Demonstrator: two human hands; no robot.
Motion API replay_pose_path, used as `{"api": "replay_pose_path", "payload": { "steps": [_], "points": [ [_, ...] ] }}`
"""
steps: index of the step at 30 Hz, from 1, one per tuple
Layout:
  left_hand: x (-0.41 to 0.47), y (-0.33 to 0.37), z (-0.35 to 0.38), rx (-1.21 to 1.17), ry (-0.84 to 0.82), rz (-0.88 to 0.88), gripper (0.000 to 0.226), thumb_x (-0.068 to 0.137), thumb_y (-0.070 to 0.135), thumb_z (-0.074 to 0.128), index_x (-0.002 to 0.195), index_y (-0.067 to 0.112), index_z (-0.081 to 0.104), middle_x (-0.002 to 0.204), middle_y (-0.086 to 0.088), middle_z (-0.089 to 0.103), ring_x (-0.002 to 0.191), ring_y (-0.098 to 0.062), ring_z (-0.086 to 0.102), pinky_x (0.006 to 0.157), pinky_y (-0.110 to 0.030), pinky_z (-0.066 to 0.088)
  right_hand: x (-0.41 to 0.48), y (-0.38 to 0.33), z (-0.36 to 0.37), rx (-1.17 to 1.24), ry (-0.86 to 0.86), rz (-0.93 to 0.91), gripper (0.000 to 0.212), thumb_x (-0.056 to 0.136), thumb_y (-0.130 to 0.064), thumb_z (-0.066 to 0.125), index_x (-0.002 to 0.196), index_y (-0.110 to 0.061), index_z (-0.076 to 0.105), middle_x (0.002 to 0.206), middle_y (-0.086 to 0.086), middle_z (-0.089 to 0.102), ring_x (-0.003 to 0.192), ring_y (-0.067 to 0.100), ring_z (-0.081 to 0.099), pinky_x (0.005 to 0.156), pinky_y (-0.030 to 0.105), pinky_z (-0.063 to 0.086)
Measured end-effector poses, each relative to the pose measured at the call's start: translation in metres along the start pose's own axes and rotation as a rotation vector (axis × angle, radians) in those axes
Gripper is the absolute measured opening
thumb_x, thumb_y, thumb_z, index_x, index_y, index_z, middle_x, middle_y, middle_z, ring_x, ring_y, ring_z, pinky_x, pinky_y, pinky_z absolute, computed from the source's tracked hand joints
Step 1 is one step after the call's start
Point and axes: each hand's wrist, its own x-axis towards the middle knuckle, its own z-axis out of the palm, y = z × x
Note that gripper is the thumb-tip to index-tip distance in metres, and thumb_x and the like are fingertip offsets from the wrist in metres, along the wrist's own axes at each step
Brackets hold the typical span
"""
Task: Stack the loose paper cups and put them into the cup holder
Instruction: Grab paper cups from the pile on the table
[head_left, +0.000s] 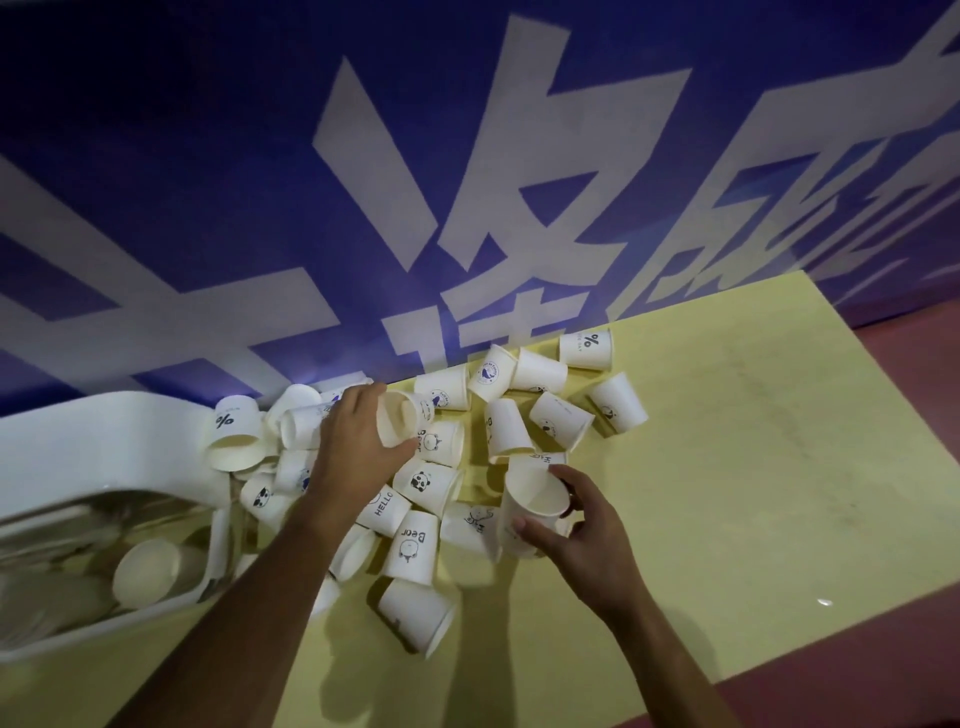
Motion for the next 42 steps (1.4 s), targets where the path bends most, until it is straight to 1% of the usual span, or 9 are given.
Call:
{"api": "replay_pose_path", "payload": {
  "steps": [5, 9, 12, 17, 23, 27, 32, 37, 42],
  "points": [
    [-0.028, -0.015, -0.013, -0.098, 0.066, 0.029, 0.081, 0.07, 0.035, 0.093, 0.139, 0.012, 0.056, 0.138, -0.007, 0.053, 0.131, -0.028, 0.047, 0.113, -0.043, 0.04, -0.007, -0.014, 0.017, -0.016, -0.007, -0.037, 0.062, 0.072, -0.039, 0.091, 0.125, -0.039, 0.06, 0.114, -0.021, 0.066, 0.1, 0.005, 0.06, 0.075, 0.023, 0.051],
    [-0.064, -0.045, -0.029, -0.151, 0.101, -0.001, 0.083, 0.07, 0.036, 0.092, 0.141, 0.015, 0.055, 0.139, -0.003, 0.048, 0.133, -0.025, 0.044, 0.111, -0.039, 0.039, -0.015, -0.028, 0.046, -0.045, -0.049, -0.074, 0.061, 0.071, -0.044, 0.09, 0.124, -0.043, 0.06, 0.113, -0.022, 0.066, 0.101, 0.007, 0.061, 0.082, 0.036, 0.057],
    [-0.091, -0.073, -0.045, -0.196, 0.108, -0.024, 0.085, 0.068, 0.038, 0.092, 0.141, 0.016, 0.054, 0.139, -0.004, 0.049, 0.131, -0.025, 0.046, 0.109, -0.042, 0.043, -0.023, -0.041, 0.075, -0.066, -0.087, -0.1, 0.061, 0.072, -0.045, 0.09, 0.123, -0.044, 0.057, 0.112, -0.027, 0.064, 0.101, 0.003, 0.06, 0.083, 0.036, 0.058],
    [-0.133, -0.127, -0.083, -0.275, 0.139, -0.028, 0.082, 0.066, 0.029, 0.093, 0.137, 0.019, 0.055, 0.133, 0.005, 0.051, 0.125, -0.02, 0.049, 0.1, -0.031, 0.042, -0.046, -0.067, 0.142, -0.125, -0.145, -0.164, 0.065, 0.073, -0.043, 0.09, 0.129, -0.041, 0.056, 0.119, -0.027, 0.063, 0.103, -0.002, 0.059, 0.083, 0.029, 0.054],
    [-0.177, -0.193, -0.132, -0.351, 0.17, -0.048, 0.078, 0.069, 0.038, 0.091, 0.137, 0.022, 0.056, 0.131, 0.015, 0.046, 0.123, -0.01, 0.048, 0.096, -0.024, 0.041, -0.084, -0.097, 0.229, -0.128, -0.177, -0.203, 0.062, 0.072, -0.035, 0.092, 0.123, -0.044, 0.058, 0.116, -0.029, 0.064, 0.105, -0.002, 0.06, 0.08, 0.021, 0.053],
    [-0.194, -0.235, -0.152, -0.391, 0.173, -0.04, 0.078, 0.069, 0.04, 0.089, 0.137, 0.024, 0.055, 0.133, 0.017, 0.046, 0.123, -0.006, 0.049, 0.098, -0.021, 0.041, -0.105, -0.103, 0.275, -0.112, -0.154, -0.196, 0.063, 0.071, -0.034, 0.093, 0.125, -0.037, 0.06, 0.116, -0.021, 0.066, 0.102, 0.002, 0.06, 0.075, 0.029, 0.052],
    [-0.198, -0.269, -0.163, -0.373, 0.206, -0.033, 0.076, 0.071, 0.038, 0.09, 0.136, 0.019, 0.057, 0.135, 0.008, 0.05, 0.126, -0.016, 0.05, 0.101, -0.028, 0.043, -0.116, -0.104, 0.308, -0.086, -0.109, -0.166, 0.067, 0.066, -0.046, 0.093, 0.124, -0.04, 0.061, 0.114, -0.021, 0.067, 0.1, 0.009, 0.064, 0.077, 0.047, 0.06],
    [-0.182, -0.277, -0.164, -0.335, 0.253, 0.015, 0.072, 0.074, 0.046, 0.083, 0.133, 0.013, 0.06, 0.132, -0.002, 0.056, 0.123, -0.02, 0.051, 0.104, -0.019, 0.037, -0.12, -0.109, 0.318, -0.06, -0.087, -0.157, 0.069, 0.066, -0.04, 0.095, 0.126, -0.032, 0.062, 0.117, -0.012, 0.068, 0.099, 0.007, 0.061, 0.072, 0.032, 0.055],
    [-0.161, -0.281, -0.151, -0.307, 0.211, 0.077, 0.066, 0.078, 0.051, 0.073, 0.132, 0.014, 0.059, 0.133, -0.002, 0.059, 0.121, -0.023, 0.052, 0.104, -0.025, 0.038, -0.12, -0.118, 0.318, -0.033, -0.092, -0.145, 0.058, 0.071, -0.028, 0.093, 0.117, -0.042, 0.061, 0.111, -0.015, 0.068, 0.096, 0.007, 0.062, 0.065, 0.027, 0.055]
  ]
}}
